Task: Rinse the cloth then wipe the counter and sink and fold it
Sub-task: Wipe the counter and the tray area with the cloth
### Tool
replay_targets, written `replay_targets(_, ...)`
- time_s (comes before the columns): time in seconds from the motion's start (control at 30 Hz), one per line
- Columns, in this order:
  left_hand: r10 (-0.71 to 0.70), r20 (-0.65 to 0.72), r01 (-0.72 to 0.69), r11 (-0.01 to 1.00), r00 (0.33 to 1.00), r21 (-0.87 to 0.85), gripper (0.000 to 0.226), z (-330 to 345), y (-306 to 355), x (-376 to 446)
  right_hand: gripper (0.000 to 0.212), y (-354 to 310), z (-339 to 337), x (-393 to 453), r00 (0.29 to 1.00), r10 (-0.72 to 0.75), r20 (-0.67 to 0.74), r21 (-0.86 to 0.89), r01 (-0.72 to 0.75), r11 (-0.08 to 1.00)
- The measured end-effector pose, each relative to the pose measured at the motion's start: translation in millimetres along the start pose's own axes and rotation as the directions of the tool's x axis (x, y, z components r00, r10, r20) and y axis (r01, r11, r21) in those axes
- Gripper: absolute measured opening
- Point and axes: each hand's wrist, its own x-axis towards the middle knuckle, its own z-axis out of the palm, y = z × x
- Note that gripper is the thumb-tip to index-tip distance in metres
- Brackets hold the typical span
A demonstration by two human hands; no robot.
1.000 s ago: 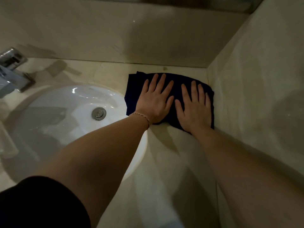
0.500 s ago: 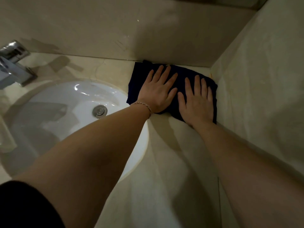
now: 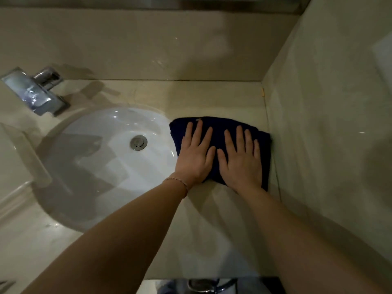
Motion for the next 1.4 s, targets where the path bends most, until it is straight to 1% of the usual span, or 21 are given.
replay_targets(0.07, -0.014, 0.018, 0.016, 0.991, 1.0, -0.13, 0.063, 6, 1, -23, 0.066, -3, 3, -23, 1.0, -0.001, -0.001, 0.008, 0.001, 1.0)
replay_targets(0.17, -0.043, 0.105, 0.072, 0.952, 0.994, -0.298, 0.06, 5, -5, -49, 0.066, -10, 7, -50, 1.0, -0.001, 0.014, 0.007, 0.001, 1.0)
replay_targets(0.3, -0.025, 0.227, 0.097, 0.945, 0.974, -0.313, 0.065, -5, -8, -72, 0.065, -17, 11, -80, 1.0, -0.006, 0.021, 0.02, 0.006, 1.0)
replay_targets(0.43, -0.017, 0.293, 0.102, 0.956, 0.956, -0.275, 0.067, -10, -11, -83, 0.066, -22, 14, -96, 1.0, -0.008, 0.027, 0.03, 0.007, 1.0)
replay_targets(0.63, -0.014, 0.294, 0.104, 0.951, 0.956, -0.292, 0.067, -10, -11, -80, 0.065, -21, 13, -91, 1.0, 0.015, 0.022, 0.049, -0.016, 0.999)
replay_targets(0.77, -0.064, 0.289, 0.161, 0.932, 0.955, -0.325, 0.066, -10, -1, -68, 0.062, -21, 11, -76, 0.999, 0.052, 0.017, 0.057, -0.053, 0.997)
replay_targets(0.87, -0.103, 0.241, 0.185, 0.919, 0.965, -0.347, 0.066, -7, 5, -53, 0.059, -19, 10, -51, 0.999, 0.036, -0.003, 0.067, -0.036, 0.997)
replay_targets(0.97, -0.153, 0.163, 0.203, 0.913, 0.975, -0.354, 0.065, 4, 9, -35, 0.059, -12, 7, -24, 1.0, -0.009, -0.002, 0.065, 0.009, 0.998)
replay_targets(1.03, -0.193, 0.103, 0.216, 0.925, 0.976, -0.314, 0.064, 9, 12, -18, 0.06, -8, 7, -7, 1.0, -0.028, -0.009, 0.054, 0.029, 0.998)
replay_targets(1.07, -0.192, 0.054, 0.199, 0.947, 0.98, -0.25, 0.064, 11, 13, -9, 0.06, -6, 6, 1, 1.0, -0.027, -0.014, 0.053, 0.028, 0.998)
replay_targets(1.13, -0.117, -0.052, 0.115, 0.993, 0.992, -0.042, 0.069, 12, 11, 7, 0.06, -2, 3, 19, 0.999, -0.033, -0.01, 0.047, 0.033, 0.998)
replay_targets(1.17, -0.087, -0.073, 0.091, 0.994, 0.994, 0.055, 0.071, 13, 9, 14, 0.06, 0, 1, 27, 0.999, -0.046, 0.001, 0.045, 0.045, 0.998)
replay_targets(1.23, -0.135, -0.078, 0.144, 0.981, 0.988, 0.127, 0.071, 11, 8, 29, 0.061, 5, -2, 45, 0.997, -0.077, 0.031, 0.052, 0.075, 0.996)
replay_targets(1.3, -0.18, -0.065, 0.189, 0.965, 0.982, 0.18, 0.071, 7, 7, 45, 0.063, 8, -6, 59, 0.997, -0.079, 0.019, 0.061, 0.078, 0.995)
replay_targets(1.4, -0.127, -0.035, 0.132, 0.941, 0.991, 0.313, 0.072, -7, 3, 74, 0.062, 12, -11, 82, 0.997, -0.076, 0.001, 0.047, 0.076, 0.996)
